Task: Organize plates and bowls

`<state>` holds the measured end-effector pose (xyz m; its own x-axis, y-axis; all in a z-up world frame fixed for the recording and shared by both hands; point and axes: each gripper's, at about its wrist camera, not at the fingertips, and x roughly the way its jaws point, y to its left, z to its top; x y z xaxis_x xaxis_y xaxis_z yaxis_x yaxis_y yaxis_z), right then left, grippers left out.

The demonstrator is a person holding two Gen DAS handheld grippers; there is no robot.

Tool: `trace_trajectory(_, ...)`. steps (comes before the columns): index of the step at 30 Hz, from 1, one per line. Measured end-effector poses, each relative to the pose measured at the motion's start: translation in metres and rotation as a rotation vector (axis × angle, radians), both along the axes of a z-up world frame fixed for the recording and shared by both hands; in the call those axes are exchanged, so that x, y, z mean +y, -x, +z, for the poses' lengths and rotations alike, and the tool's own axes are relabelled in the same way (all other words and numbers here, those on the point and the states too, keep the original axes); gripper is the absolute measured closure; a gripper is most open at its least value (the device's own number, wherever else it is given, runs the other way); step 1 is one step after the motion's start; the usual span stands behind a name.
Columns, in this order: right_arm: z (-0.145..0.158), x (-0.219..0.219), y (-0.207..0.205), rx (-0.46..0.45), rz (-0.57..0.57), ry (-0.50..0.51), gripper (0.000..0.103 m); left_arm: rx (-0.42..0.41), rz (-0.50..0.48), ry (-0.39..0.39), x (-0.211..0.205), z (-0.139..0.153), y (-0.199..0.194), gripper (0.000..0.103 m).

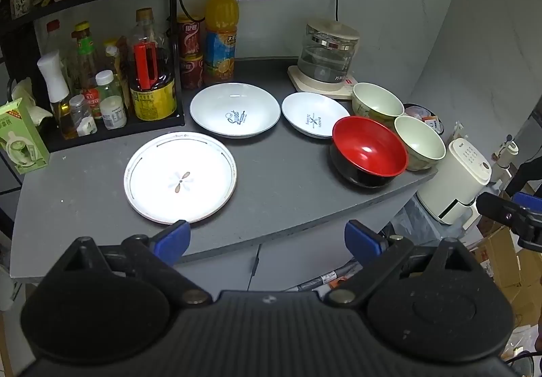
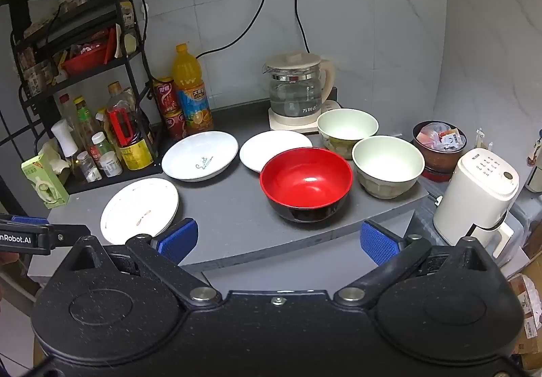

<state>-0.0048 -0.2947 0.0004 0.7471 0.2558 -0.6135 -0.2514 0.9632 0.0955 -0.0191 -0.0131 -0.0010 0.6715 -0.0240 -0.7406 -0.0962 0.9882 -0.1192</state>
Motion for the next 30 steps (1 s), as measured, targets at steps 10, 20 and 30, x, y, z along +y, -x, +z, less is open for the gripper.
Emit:
trace_trajectory(10, -0.0017, -0.0012, 0.0006, -0.004, 0.02, 0.005, 0.0, -0.013, 0.01, -0.008, -0.0031, 0.0046, 0.005, 0.006)
trace_trajectory(20, 0.0, -0.0054, -0.0013, -0.002, 0.029, -0.004, 0.0, -0.01, 0.016, -0.008, -0.0047, 0.0053, 0.006, 0.006)
trace_trajectory(30, -0.0018, -0.0051, -0.0045, 0.02, 0.037, 0.002, 0.0, -0.013, 0.022, -0.009, -0.0054, 0.0062, 0.0068, 0.006)
